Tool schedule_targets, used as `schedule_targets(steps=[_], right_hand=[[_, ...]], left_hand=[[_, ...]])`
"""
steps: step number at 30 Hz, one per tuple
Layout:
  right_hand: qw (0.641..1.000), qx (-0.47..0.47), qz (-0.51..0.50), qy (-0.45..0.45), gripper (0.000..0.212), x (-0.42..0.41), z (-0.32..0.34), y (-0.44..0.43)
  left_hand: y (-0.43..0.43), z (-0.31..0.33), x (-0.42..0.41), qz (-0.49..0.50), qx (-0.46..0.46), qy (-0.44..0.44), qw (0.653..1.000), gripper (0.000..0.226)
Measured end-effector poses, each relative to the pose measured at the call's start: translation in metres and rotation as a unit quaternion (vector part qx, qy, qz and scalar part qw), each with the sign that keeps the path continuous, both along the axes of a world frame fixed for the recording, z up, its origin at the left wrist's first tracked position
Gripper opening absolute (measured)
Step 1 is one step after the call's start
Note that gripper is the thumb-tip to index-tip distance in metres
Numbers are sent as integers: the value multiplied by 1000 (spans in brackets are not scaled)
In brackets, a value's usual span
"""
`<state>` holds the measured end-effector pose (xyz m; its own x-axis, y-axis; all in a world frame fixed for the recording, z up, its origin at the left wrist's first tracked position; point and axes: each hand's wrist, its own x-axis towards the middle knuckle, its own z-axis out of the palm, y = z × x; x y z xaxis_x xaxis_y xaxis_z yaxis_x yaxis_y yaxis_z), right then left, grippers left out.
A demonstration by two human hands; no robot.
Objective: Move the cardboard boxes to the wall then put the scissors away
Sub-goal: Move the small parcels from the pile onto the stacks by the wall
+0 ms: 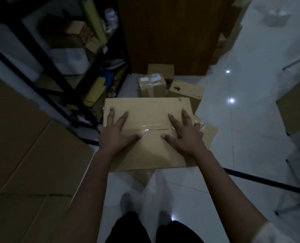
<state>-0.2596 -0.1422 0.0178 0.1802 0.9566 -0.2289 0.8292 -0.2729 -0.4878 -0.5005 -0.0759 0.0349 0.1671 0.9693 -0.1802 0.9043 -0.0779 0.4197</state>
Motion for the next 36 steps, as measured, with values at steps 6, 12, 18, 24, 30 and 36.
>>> schedule_targets(steps=[6,12,18,24,30,36], right_hand=[[995,23,93,11,74,-46,66,-4],[972,92,214,32,69,-123,134,-21],[938,123,316,68,72,-208,163,-58],[908,129,390,81,78,-282,184,-120],[871,138,466,68,71,-347,211,-192],[834,138,532,47,72,-406,220,-239]], left_hand=[[-60,65,-55,108,29,-40,993,91],[-136,145,-133,214,87,31,972,94],[-217,197,-203,315,112,57,941,95],[-318,222,-261,400,117,65,907,95],[-420,216,-314,473,177,36,862,108],[-501,218,-340,532,165,46,829,101]])
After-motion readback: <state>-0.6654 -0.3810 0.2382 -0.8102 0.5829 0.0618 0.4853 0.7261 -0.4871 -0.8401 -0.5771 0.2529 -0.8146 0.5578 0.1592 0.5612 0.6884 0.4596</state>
